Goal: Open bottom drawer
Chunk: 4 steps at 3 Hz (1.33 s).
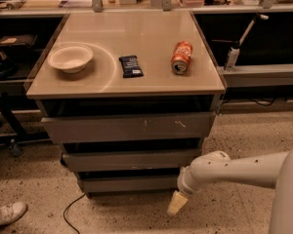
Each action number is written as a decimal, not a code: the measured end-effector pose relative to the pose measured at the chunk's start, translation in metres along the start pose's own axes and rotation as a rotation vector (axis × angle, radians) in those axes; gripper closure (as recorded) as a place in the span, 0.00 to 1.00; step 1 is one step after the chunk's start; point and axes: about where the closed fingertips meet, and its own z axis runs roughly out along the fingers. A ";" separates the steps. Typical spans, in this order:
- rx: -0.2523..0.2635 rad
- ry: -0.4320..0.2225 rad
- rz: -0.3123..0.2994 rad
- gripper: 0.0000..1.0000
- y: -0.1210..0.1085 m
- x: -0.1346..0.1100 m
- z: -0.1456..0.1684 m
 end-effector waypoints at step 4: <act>-0.003 -0.126 0.020 0.00 -0.023 0.027 0.145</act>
Offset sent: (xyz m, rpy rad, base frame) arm 0.0182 0.0141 -0.1469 0.1217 -0.0313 -0.0385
